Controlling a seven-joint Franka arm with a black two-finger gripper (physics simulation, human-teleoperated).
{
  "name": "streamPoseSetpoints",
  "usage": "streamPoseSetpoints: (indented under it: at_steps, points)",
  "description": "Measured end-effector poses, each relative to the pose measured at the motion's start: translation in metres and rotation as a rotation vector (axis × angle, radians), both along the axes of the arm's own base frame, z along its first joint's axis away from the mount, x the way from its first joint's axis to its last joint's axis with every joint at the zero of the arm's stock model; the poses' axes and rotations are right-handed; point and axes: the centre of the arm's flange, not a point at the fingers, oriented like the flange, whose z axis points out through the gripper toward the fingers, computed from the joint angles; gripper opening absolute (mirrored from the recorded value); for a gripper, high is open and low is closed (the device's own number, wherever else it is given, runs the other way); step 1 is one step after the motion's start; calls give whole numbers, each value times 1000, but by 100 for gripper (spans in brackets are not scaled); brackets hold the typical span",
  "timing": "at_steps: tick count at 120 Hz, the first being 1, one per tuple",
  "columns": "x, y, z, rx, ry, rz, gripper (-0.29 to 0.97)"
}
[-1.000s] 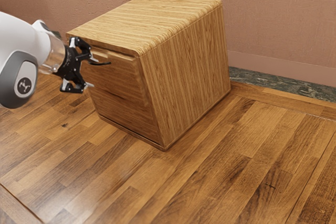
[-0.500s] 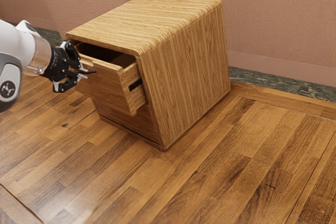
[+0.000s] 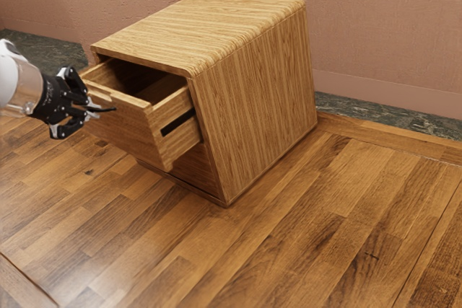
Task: Pull the drawer handle with one arm to open the drawer
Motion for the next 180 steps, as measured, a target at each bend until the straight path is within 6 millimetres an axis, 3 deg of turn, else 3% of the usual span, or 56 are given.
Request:
streamPoseSetpoints:
  at_steps: [95,133,180]
  points:
    - [-59,1,-1,-8,-29,31,-11]
    - [-80,-8,-1,-3,-43,30,-10]
    - [-111,-1,-5,4,-52,78,-9]
